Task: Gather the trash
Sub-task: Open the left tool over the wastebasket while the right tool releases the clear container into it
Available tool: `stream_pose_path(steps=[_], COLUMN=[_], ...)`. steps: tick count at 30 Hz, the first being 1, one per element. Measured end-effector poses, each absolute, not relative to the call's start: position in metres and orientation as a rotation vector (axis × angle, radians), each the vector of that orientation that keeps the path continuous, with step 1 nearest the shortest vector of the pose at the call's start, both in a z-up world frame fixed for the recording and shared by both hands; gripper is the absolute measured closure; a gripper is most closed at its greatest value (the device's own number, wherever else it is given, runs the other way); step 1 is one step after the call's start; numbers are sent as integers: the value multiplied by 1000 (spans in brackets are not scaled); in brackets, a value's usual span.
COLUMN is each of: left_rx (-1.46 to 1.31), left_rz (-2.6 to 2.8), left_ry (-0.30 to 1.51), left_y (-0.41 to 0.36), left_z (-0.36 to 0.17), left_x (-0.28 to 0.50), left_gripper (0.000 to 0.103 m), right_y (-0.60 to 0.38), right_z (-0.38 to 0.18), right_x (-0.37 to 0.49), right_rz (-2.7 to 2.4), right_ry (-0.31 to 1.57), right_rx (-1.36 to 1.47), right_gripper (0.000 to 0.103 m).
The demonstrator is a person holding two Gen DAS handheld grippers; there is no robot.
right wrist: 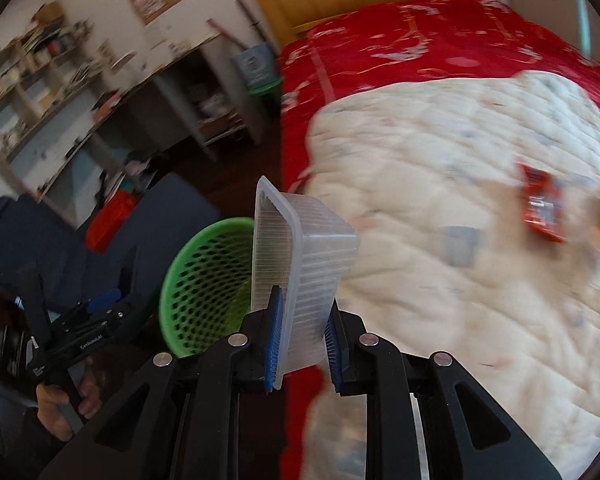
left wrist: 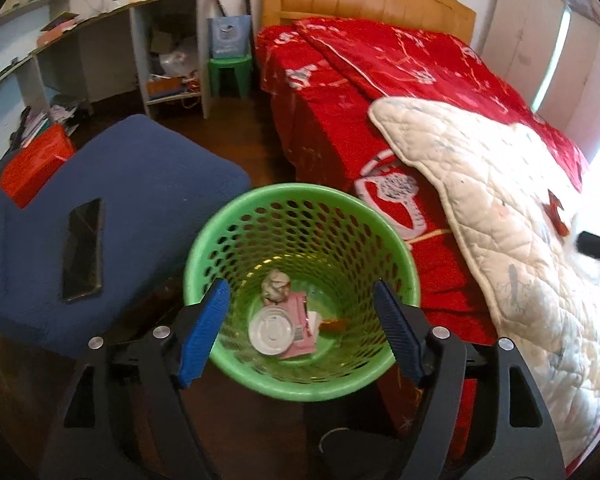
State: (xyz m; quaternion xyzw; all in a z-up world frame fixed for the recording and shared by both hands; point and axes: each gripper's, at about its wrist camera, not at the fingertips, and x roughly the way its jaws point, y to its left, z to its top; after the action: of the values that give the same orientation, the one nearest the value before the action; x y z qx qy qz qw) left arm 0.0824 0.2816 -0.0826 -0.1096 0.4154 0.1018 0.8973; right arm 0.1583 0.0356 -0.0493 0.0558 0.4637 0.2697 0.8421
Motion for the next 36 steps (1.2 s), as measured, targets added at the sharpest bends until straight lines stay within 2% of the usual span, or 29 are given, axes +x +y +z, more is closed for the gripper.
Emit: stream_pose_path(steps=[9,11,13,15,17,23,25,36], left_rx=[-279,-288,-302,-302,-307,-308,-303,-249], left_rz=[244,252,257,264,266,264,255,152], left_ry=[828,828,831,832,833,847,848,851], left_y=[310,314,319,321,321,317,312,251], left_z=[-80,-82,-84,-85,-87,-91,-90,-81], left_x=[61,60,59,58,57,62,65,92], left_gripper=[26,26,26,26,26,26,26,24], right_y=[156,174,188,196,200,182,166,60], right_z=[-75,-80,-84,-86,-86,-80,-77,-56], right_x=[163,164,163,160,155,149,149,149], right_rz=[691,707,722,735,741,728,712,551], right_ry=[1052,1062,1070,1067,1060,1027,1020,953], right_rx=[26,10,-3,-12,-24,-68,-66,-58], right_gripper=[80,75,63,56,54,44,37,23])
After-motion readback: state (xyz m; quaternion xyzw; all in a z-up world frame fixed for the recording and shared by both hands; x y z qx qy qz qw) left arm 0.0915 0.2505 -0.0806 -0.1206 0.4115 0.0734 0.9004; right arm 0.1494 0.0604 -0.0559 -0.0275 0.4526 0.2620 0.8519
